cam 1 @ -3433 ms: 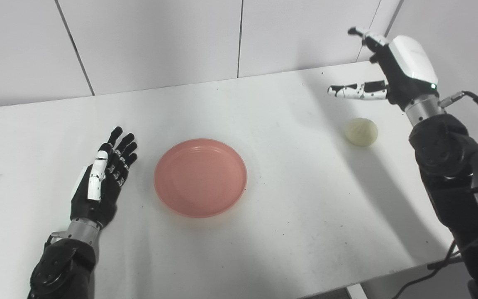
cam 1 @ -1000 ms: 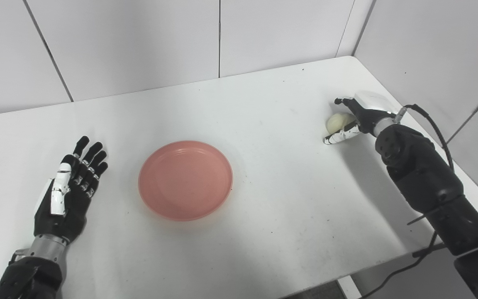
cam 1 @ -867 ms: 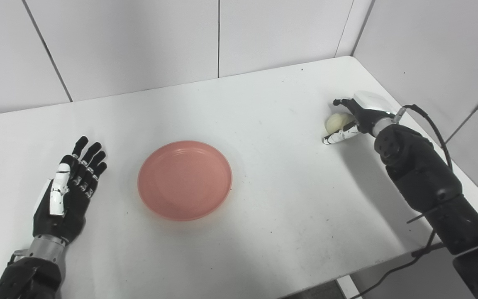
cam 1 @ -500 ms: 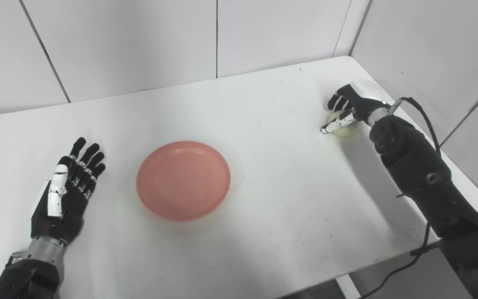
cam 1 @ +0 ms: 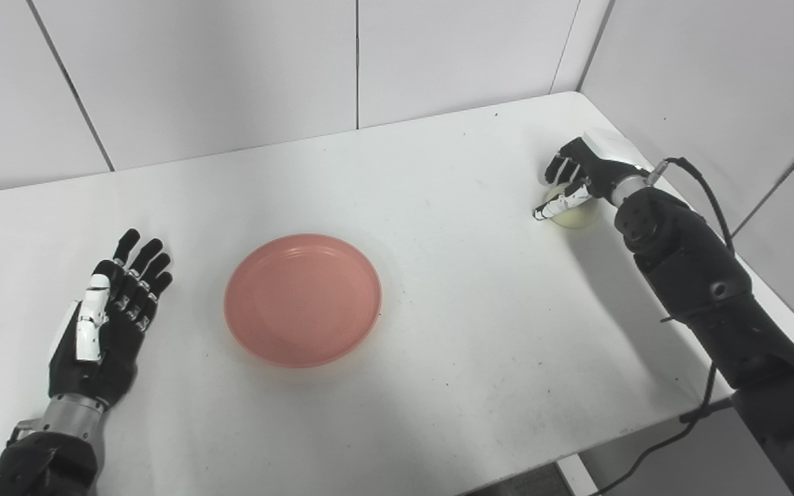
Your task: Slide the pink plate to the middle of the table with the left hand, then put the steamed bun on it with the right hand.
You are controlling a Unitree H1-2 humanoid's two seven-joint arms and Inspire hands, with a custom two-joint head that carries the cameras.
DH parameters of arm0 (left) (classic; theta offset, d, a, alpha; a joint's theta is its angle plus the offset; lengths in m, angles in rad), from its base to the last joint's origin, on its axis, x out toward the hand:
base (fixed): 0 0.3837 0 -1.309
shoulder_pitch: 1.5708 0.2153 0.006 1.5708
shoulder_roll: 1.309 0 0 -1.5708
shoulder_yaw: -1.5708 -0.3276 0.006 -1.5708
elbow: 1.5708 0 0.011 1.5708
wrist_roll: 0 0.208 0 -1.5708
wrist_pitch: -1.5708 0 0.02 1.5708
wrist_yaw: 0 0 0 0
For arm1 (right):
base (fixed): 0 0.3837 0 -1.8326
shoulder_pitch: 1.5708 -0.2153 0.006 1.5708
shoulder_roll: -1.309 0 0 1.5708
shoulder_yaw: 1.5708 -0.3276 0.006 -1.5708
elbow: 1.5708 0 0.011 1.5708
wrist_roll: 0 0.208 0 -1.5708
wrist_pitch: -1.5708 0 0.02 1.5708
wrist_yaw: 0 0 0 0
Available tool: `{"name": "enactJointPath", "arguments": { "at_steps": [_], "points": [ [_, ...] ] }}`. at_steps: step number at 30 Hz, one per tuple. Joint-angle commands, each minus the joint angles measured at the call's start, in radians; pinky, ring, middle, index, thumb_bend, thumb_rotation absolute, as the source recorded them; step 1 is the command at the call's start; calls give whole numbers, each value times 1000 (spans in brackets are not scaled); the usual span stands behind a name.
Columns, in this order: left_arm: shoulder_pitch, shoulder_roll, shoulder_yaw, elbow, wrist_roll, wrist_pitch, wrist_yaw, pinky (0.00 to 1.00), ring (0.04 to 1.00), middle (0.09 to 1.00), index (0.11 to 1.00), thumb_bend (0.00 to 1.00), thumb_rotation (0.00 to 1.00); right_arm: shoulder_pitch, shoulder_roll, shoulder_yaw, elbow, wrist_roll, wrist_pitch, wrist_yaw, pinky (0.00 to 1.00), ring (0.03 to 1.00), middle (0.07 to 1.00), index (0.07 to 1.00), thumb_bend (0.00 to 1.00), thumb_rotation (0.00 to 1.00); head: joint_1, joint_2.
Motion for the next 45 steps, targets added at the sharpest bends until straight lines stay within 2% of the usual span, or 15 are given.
{"name": "enactJointPath", "arguments": {
  "at_steps": [1,6,16,19,24,27,29,37,42,45],
  "points": [
    [43,5,-6,31,11,74,18,999,977,964,986,402,1000,-4,-42,-11,-23,-1,27,8,409,457,508,488,495,138,3,-1],
    [43,1,-9,28,13,77,22,1000,981,968,989,396,1000,9,-46,-20,-72,-3,39,4,388,430,479,487,497,137,5,-5],
    [42,-14,-18,26,17,82,36,1000,984,967,983,390,1000,4,-49,-26,-353,-9,130,100,373,420,473,488,497,124,23,-8],
    [44,-18,-24,17,21,86,44,997,979,963,979,386,1000,-9,-41,-28,-423,-29,167,146,368,418,479,488,497,125,26,-8],
    [49,-37,-35,1,36,91,71,991,974,961,972,381,1000,-53,18,-63,-532,-98,172,270,385,435,495,489,496,126,54,-10],
    [52,-47,-42,-3,40,88,81,994,972,960,970,368,1000,-71,40,-61,-566,-125,172,312,401,447,496,489,495,126,75,-12],
    [52,-55,-49,-3,47,88,92,993,973,962,971,366,1000,-92,60,-51,-584,-138,172,343,400,448,496,489,495,126,100,-13],
    [52,-89,-83,-13,79,95,123,997,980,969,987,365,1000,-172,101,43,-574,-99,148,364,365,426,486,490,493,130,188,-10],
    [49,-121,-99,-3,99,90,138,1000,978,967,994,380,1000,-245,172,124,-576,-80,159,401,367,424,481,489,492,134,278,-2],
    [42,-141,-109,16,116,72,150,998,975,965,993,374,1000,-271,203,161,-559,-58,129,404,362,418,474,489,492,131,332,4]
  ]
}}
